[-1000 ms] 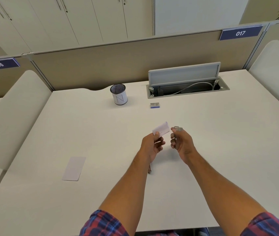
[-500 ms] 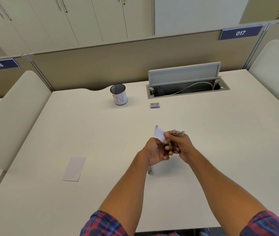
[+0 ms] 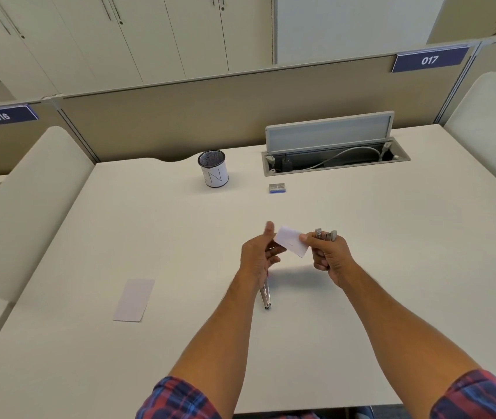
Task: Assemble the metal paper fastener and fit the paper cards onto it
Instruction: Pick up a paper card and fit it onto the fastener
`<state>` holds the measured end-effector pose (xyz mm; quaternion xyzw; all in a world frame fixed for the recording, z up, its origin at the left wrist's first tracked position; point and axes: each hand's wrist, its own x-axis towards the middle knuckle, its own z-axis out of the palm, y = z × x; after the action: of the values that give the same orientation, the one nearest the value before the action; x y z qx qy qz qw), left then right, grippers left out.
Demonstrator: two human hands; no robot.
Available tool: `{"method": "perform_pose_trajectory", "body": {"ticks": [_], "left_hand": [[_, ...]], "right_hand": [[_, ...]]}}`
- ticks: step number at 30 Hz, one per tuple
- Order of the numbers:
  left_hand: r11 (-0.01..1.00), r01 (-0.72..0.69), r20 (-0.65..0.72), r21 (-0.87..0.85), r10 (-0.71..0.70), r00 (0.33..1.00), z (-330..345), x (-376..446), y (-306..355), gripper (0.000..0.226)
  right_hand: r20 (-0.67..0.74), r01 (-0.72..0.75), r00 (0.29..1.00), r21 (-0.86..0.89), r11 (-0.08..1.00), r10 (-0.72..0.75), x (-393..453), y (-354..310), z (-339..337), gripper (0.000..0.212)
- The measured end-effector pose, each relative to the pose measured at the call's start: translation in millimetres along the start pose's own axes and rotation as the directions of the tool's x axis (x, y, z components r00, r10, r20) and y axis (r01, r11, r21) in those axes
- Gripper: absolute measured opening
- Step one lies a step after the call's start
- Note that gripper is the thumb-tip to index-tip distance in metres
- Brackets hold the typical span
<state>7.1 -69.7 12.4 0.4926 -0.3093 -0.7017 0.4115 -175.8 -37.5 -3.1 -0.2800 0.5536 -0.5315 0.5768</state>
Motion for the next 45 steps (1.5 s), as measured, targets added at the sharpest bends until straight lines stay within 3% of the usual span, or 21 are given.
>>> {"method": "perform_pose_trajectory", "body": {"ticks": [5, 13, 24, 30, 38, 42, 45], "left_hand": [[0.991, -0.08, -0.009, 0.107, 0.082, 0.997, -4.7, -3.9, -8.7, 0.013], [0.974, -0.12, -0.051, 0.193, 0.132, 0.99, -7.9, -2.6, -10.9, 0.016], [0.985, -0.115, -0.11, 0.132, 0.129, 0.985, -7.6, -2.9, -10.6, 0.003], [0.995, -0.104, -0.172, -0.005, 0.101, 0.98, -12.0, 2.9, 0.6, 0.006], [0.985, -0.149, -0.259, -0.083, 0.123, 0.958, -17.1, 27.4, 35.8, 0.011], [0.971, -0.238, -0.311, -0.014, 0.222, 0.924, -21.6, 46.6, 61.9, 0.027], [0.94, -0.292, -0.352, 0.175, 0.336, 0.873, -25.2, 62.5, 79.6, 0.046]], "right_hand": [[0.044, -0.003, 0.999, -0.042, 0.999, 0.005, 0.2, 3.5, 5.0, 0.016], [0.047, -0.034, 0.998, -0.153, 0.988, 0.041, -6.6, 2.9, 17.4, 0.044], [0.056, -0.035, 0.998, -0.114, 0.993, 0.041, -7.7, 5.3, 24.5, 0.036], [0.077, 0.061, 0.996, -0.109, 0.992, -0.053, -4.7, -3.9, 31.4, 0.018], [0.023, 0.16, 0.987, -0.244, 0.956, -0.16, 21.5, -47.4, 71.4, 0.016], [-0.027, 0.21, 0.971, -0.371, 0.905, -0.237, 47.1, -70.3, 101.9, 0.016], [-0.045, 0.24, 0.955, -0.46, 0.855, -0.292, 69.4, -84.9, 123.8, 0.014]]}}
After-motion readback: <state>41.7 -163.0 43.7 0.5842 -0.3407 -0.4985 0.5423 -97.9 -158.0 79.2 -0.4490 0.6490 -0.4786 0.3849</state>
